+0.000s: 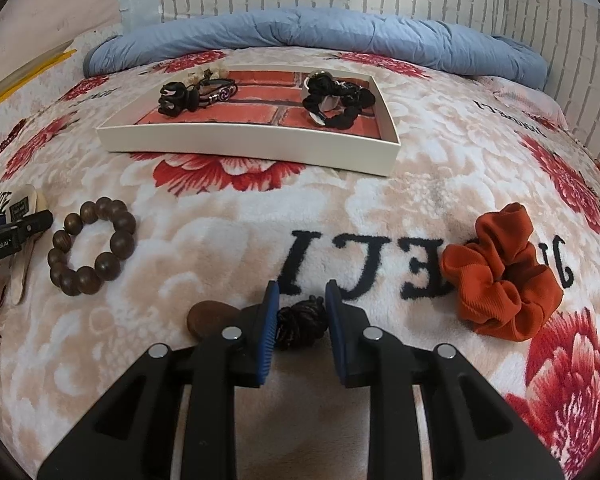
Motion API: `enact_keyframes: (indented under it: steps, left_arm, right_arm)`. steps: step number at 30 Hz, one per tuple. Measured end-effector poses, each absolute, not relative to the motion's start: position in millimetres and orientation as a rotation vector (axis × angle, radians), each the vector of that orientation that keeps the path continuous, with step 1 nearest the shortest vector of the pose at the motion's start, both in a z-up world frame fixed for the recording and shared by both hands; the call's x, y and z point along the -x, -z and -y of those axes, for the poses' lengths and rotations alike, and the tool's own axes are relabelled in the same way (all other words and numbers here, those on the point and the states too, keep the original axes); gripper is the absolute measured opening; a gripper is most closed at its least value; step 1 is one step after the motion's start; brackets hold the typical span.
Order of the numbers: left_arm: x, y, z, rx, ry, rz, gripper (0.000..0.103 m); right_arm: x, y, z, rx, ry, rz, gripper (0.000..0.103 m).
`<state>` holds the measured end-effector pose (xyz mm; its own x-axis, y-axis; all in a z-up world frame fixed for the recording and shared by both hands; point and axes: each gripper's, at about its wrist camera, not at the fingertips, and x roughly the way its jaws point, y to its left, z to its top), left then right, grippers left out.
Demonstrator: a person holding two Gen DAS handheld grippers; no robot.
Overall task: Organize jewelry
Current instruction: 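Carry snap clip in left tool into tray while right tool carries hair tie there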
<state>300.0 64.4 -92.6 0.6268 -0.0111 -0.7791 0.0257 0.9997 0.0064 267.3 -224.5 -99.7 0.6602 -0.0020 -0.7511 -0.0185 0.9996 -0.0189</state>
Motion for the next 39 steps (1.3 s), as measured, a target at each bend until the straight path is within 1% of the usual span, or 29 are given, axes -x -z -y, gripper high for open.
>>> enact_keyframes:
  steps: [6, 10, 16, 20, 24, 31, 39]
  left_arm:
    - [-296.6, 87.3, -66.0, -0.003, 0.040, -0.872, 0.054]
    - [-294.8, 80.7, -62.7, -0.012, 0.056, -0.851, 0.054]
    - [-302.1, 46.4, -52.7, -0.034, 0.079, -0.772, 0.054]
    - [-325.5, 21.9, -38.6, -0.038, 0.101, -0.723, 0.054]
    - [-355.1, 5.0, -17.8, -0.049, 0.112, -0.656, 0.055]
    - [-412.4, 8.5, 17.4, -0.061, 0.153, -0.625, 0.055]
    - [-467.5, 42.7, 31.3, -0.068, 0.128, -0.680, 0.055]
  right_arm:
    - [-261.2, 92.5, 226.0, 0.019, -0.027, -0.805, 0.023]
    - [-255.7, 75.6, 224.5, 0.025, -0.041, -0.740, 0.023]
    - [-262.6, 33.9, 229.6, 0.020, -0.054, -0.638, 0.022]
    - [-287.2, 12.4, 235.5, 0.011, -0.051, -0.596, 0.022]
    - [-314.8, 2.5, 237.0, 0.020, -0.036, -0.566, 0.022]
    - [-375.3, 15.8, 245.5, 0.013, -0.001, -0.572, 0.022]
    - [-436.5, 46.4, 249.0, 0.008, 0.033, -0.627, 0.022]
